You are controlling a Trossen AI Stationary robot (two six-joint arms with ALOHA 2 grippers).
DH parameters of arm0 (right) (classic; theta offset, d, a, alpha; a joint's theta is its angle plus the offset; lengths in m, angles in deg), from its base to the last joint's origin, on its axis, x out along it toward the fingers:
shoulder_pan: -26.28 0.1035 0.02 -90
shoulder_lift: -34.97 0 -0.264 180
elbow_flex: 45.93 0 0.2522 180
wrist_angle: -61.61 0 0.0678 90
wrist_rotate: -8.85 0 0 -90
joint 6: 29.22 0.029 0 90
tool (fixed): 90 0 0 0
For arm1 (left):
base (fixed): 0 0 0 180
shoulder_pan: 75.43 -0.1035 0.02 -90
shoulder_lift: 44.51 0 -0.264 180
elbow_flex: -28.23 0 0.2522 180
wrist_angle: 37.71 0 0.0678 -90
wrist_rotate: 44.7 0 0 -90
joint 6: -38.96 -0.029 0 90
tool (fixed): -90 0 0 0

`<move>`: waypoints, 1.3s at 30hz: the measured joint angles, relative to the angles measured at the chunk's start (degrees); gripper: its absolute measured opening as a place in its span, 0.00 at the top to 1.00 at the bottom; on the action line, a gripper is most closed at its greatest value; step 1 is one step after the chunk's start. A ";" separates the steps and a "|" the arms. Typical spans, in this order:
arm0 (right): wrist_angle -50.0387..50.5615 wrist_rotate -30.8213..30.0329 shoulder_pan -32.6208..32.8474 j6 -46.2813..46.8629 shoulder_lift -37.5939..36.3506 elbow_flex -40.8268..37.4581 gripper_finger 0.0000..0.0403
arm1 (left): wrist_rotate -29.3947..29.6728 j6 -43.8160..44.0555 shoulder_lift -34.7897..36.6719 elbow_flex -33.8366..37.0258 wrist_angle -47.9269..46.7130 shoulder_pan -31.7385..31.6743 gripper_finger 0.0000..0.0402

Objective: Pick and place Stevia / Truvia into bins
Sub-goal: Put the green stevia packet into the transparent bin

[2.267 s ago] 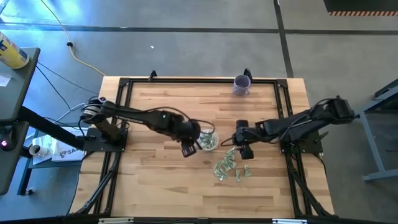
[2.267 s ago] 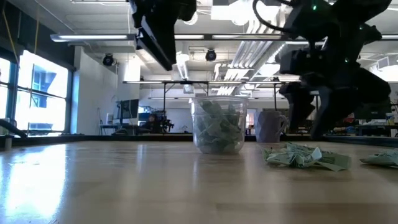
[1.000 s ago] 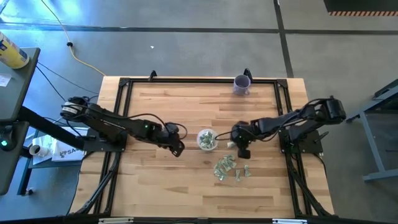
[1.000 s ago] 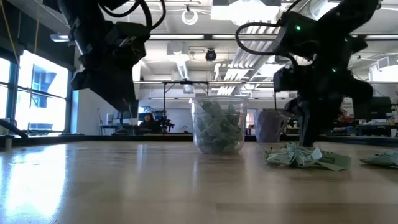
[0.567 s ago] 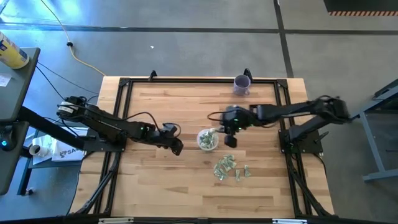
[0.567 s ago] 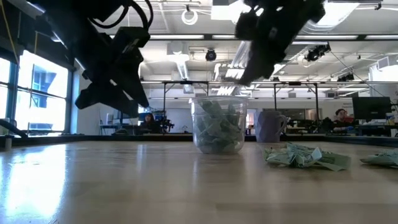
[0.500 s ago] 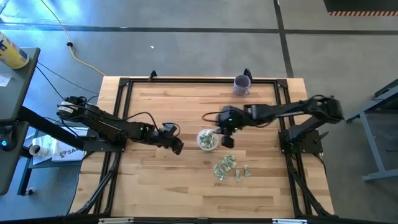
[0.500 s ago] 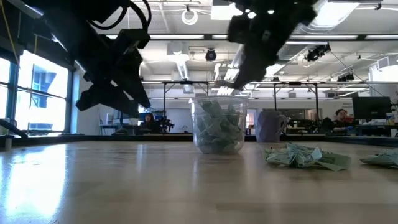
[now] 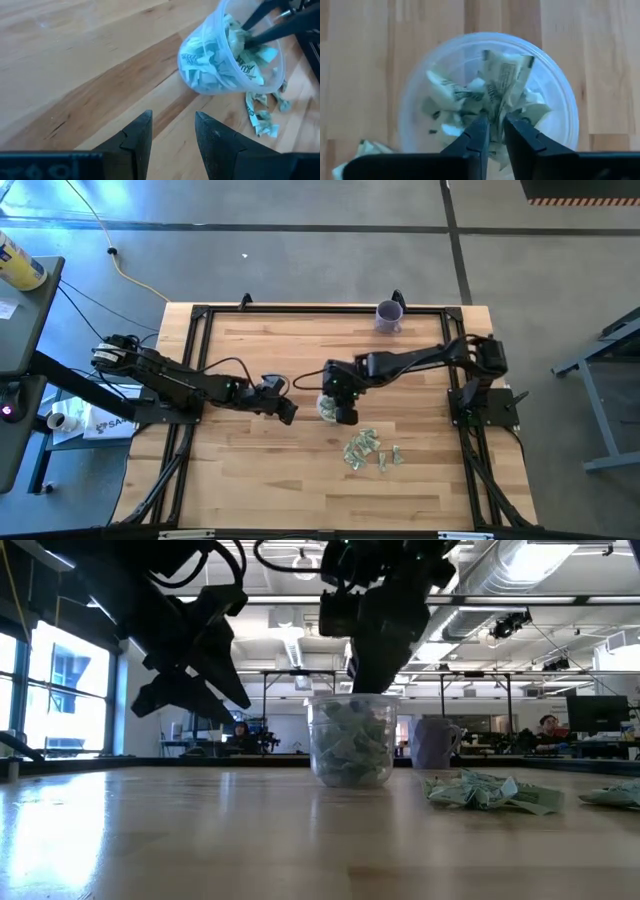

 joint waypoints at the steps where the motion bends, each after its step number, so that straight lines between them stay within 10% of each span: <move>1: 0.83 -0.37 0.36 0.08 -0.10 0.46 0.86 | 0.01 -0.36 0.00 0.00 -0.01 0.00 0.55; 15: 15.35 -12.05 4.15 -1.98 -2.93 7.89 0.51 | -1.13 -5.83 0.00 -0.04 0.74 0.00 0.55; 20: 21.41 -12.21 5.74 -0.05 -10.39 -0.33 0.42 | -3.64 -6.24 0.00 -0.09 3.44 0.02 0.55; 29: 2.24 -10.54 13.62 13.89 -20.07 -23.86 0.41 | -3.88 -4.84 0.00 -0.07 4.77 0.02 0.55; 39: -7.50 -11.42 15.56 18.12 -12.16 -27.38 0.48 | -4.67 -4.28 0.00 -0.07 5.76 0.02 0.55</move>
